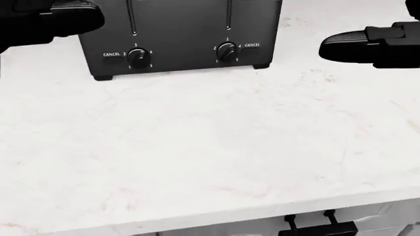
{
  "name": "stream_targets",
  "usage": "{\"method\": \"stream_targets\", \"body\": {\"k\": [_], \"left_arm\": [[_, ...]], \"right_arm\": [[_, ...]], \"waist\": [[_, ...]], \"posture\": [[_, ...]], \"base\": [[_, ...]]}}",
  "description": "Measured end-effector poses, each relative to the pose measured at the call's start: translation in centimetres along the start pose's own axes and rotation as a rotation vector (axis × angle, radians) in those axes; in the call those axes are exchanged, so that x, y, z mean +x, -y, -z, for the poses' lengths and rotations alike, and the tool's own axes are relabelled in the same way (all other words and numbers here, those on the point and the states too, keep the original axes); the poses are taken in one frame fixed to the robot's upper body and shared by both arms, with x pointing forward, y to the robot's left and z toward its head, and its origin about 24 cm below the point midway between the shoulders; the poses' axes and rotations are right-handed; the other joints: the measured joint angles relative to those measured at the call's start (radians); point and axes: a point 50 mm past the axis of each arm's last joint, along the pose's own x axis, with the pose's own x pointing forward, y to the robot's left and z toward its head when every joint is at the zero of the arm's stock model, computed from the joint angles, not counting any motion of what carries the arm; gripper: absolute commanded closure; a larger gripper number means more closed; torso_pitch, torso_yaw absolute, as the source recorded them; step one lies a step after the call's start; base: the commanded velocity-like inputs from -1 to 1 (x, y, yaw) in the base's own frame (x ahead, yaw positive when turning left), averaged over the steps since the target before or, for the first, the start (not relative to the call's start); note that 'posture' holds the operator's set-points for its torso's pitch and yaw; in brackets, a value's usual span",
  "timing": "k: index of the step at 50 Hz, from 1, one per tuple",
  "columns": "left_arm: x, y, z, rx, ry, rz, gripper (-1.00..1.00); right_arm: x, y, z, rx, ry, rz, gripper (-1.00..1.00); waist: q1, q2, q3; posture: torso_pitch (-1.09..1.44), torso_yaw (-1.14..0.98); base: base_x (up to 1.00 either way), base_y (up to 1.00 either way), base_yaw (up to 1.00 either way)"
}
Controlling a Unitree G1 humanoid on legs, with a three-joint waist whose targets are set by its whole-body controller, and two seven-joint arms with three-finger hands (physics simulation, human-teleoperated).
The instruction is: Push down the lever of the toaster to turn it on.
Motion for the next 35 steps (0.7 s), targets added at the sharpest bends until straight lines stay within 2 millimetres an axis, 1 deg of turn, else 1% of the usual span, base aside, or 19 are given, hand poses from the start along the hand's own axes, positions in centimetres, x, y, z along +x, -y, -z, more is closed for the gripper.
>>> {"method": "stream_targets", "body": {"k": [2, 4, 6, 8, 10, 12, 14, 16, 18, 20, 21, 23, 27, 29, 31, 35], "left_arm": [[0.2, 0.1, 0.5, 0.003, -0.037, 0.008, -1.00], [0.4, 0.0, 0.8, 0.005, -0.060, 0.003, -1.00], [0.4, -0.1, 0.8, 0.005, -0.059, -0.004, -1.00], [0.3, -0.2, 0.6, 0.005, -0.046, -0.007, -1.00], [0.3, -0.2, 0.4, 0.004, -0.033, -0.009, -1.00], [0.2, -0.4, 0.4, 0.002, -0.032, -0.017, -1.00], [0.4, -0.3, 0.5, -0.001, -0.048, -0.018, -1.00], [0.4, -0.1, 0.7, 0.006, -0.065, -0.012, -1.00], [0.2, -0.4, 0.4, 0.007, -0.053, -0.025, -1.00], [0.0, -1.0, -0.3, 0.006, -0.021, -0.052, -1.00], [-0.2, -1.1, -0.5, 0.002, 0.000, -0.064, -1.00], [-0.1, -1.0, -0.5, 0.000, 0.007, -0.062, -1.00], [0.2, -0.2, 0.6, 0.005, -0.041, -0.019, -1.00], [0.3, -0.1, 1.0, 0.006, -0.058, -0.009, -1.00], [0.3, -0.1, 1.2, 0.006, -0.063, -0.006, -1.00], [0.3, -0.2, 1.1, 0.003, -0.053, -0.012, -1.00]], "right_arm": [[0.2, 0.1, 0.5, 0.000, -0.027, 0.011, -1.00], [0.3, -0.1, 0.8, -0.004, -0.049, 0.005, -1.00], [0.3, -0.3, 1.0, -0.007, -0.059, -0.005, -1.00], [0.3, -0.4, 1.1, -0.010, -0.060, -0.011, -1.00], [0.3, -0.4, 0.9, -0.012, -0.054, -0.014, -1.00], [0.2, -0.5, 1.1, -0.019, -0.058, -0.020, -1.00], [0.2, -0.4, 1.2, -0.029, -0.066, -0.016, -1.00], [0.2, -0.2, 1.0, -0.027, -0.062, -0.005, -1.00], [0.2, -0.4, 0.8, -0.027, -0.049, -0.013, -1.00], [0.2, -0.9, 0.6, -0.025, -0.039, -0.038, -1.00], [0.2, -1.0, 0.5, -0.027, -0.035, -0.049, -1.00], [0.2, -0.9, 0.5, -0.030, -0.039, -0.047, -1.00], [0.3, -0.2, 0.7, -0.029, -0.052, -0.004, -1.00], [0.3, 0.0, 0.8, -0.032, -0.060, 0.010, -1.00], [0.3, 0.1, 0.9, -0.035, -0.067, 0.019, -1.00], [0.3, 0.2, 0.8, -0.038, -0.063, 0.027, -1.00]], "waist": [[0.000, 0.009, 0.008], [-0.002, 0.028, 0.016], [-0.007, 0.049, 0.020], [-0.013, 0.071, 0.016], [-0.021, 0.100, 0.002], [-0.018, 0.085, 0.004], [-0.014, 0.072, -0.005], [0.000, 0.054, -0.009], [0.011, 0.033, -0.014], [0.014, 0.013, -0.016], [0.012, 0.014, -0.015], [0.009, 0.028, -0.017], [-0.002, 0.055, -0.010], [-0.006, 0.065, -0.007], [-0.009, 0.067, -0.005], [-0.012, 0.063, -0.010]], "posture": [[0.00, 0.00], [0.00, 0.00], [0.00, 0.00], [0.00, 0.00], [0.00, 0.00], [0.00, 0.00], [0.00, 0.00], [0.00, 0.00], [0.00, 0.00], [0.00, 0.00], [0.00, 0.00], [0.00, 0.00], [0.00, 0.00], [0.00, 0.00], [0.00, 0.00], [0.00, 0.00]], "base": [[0.00, 0.00, 0.00], [0.00, 0.00, 0.00], [0.00, 0.00, 0.00], [0.00, 0.00, 0.00], [0.00, 0.00, 0.00], [0.00, 0.00, 0.01], [0.00, 0.00, 1.00], [0.00, 0.00, 1.00], [0.00, 0.00, 0.95], [0.00, 0.00, 0.00], [0.00, 0.00, 0.00], [0.00, 0.00, 0.00], [0.00, 0.00, 0.00], [0.00, 0.00, 0.00], [0.00, 0.00, 0.00], [0.00, 0.00, 0.00]]}}
